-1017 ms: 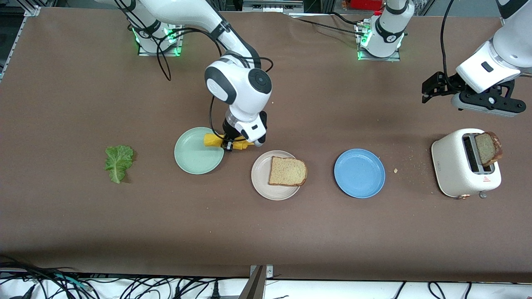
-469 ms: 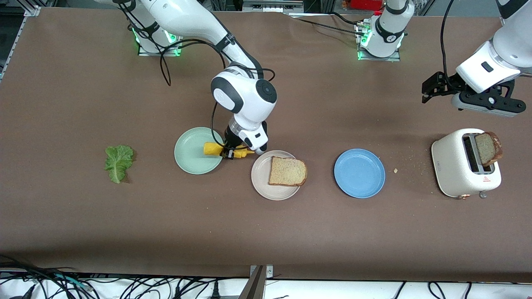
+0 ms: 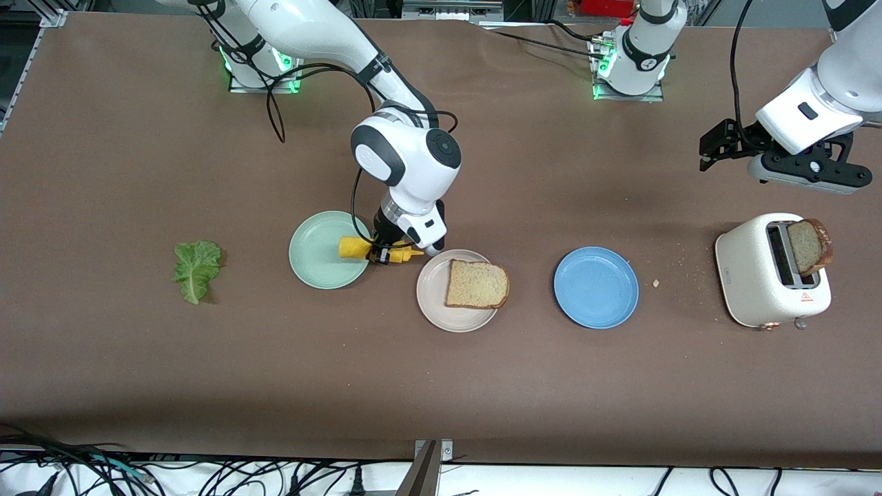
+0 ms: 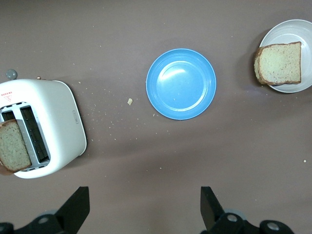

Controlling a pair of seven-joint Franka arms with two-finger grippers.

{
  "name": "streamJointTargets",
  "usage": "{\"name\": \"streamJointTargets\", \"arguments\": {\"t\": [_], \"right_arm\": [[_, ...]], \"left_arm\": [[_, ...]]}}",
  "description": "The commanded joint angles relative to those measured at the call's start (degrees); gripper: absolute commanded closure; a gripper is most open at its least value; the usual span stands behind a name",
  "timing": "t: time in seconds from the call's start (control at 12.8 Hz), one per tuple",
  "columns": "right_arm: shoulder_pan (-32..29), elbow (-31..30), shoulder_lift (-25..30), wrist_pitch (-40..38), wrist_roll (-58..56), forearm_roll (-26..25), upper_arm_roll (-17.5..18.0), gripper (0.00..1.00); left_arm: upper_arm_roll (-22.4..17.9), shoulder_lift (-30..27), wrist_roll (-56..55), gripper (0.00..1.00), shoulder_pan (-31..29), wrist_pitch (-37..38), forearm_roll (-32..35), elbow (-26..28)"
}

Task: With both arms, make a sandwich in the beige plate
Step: 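Carry the mustard bottle over the bread on the beige plate, then move the mustard bottle back beside the mint-green plate with the right gripper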

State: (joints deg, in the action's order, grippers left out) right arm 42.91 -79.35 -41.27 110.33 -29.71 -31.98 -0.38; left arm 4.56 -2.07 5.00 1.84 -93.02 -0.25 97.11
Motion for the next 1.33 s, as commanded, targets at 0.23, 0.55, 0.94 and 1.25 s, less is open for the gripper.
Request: {"name": "streamJointTargets", "arguments": {"t": [0.23,0.55,0.94,1.25], "right_arm": [[-3.09,0.69,5.31,-0.91,-0.44,11.73,-0.41,0.96],[-8.18,-0.71,10.5,-0.82,-4.47,23.86,-0.32,0.96],[-18.28,-4.06,15.78,-1.52,-17.29,44.86,-0.32,0.96],[-23.91,-4.41,16.58,-4.67,-24.49,55.85,-0.32,0.96]], "left_arm": [[0.1,-0.83,-0.52,0.0,0.09,0.21,1.66,0.53],[0.1,-0.83,-0.51,0.0,0.09,0.21,1.66,0.53],[0.01,-0.83,-0.43,0.0,0.0,0.21,1.66,0.53],[0.1,-0.83,-0.51,0.0,0.0,0.21,1.66,0.53]]}}
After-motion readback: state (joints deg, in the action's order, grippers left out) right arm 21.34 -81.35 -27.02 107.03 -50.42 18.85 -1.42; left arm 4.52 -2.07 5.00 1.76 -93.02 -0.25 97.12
